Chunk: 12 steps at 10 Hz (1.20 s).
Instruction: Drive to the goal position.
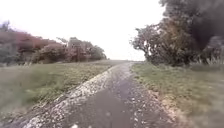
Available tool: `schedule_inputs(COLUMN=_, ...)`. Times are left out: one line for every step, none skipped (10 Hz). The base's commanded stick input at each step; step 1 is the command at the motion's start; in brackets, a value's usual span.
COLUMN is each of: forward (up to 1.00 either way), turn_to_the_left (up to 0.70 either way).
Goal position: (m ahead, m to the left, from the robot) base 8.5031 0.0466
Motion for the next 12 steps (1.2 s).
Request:
schedule_inputs(forward=0.7, turn_to_the_left=0.0)
schedule_inputs(forward=0.7, turn_to_the_left=0.0)
schedule_inputs(forward=0.7, turn_to_the_left=0.0)
schedule_inputs(forward=0.7, turn_to_the_left=0.0)
schedule_inputs(forward=0.7, turn_to_the_left=0.0)
schedule_inputs(forward=0.7, turn_to_the_left=0.0)
schedule_inputs(forward=0.7, turn_to_the_left=0.0)
schedule_inputs(forward=0.7, turn_to_the_left=0.0)
schedule_inputs(forward=0.7, turn_to_the_left=0.0)
schedule_inputs(forward=0.7, turn_to_the_left=0.0)
schedule_inputs(forward=0.7, turn_to_the_left=0.0)
schedule_inputs(forward=0.7, turn_to_the_left=0.0)
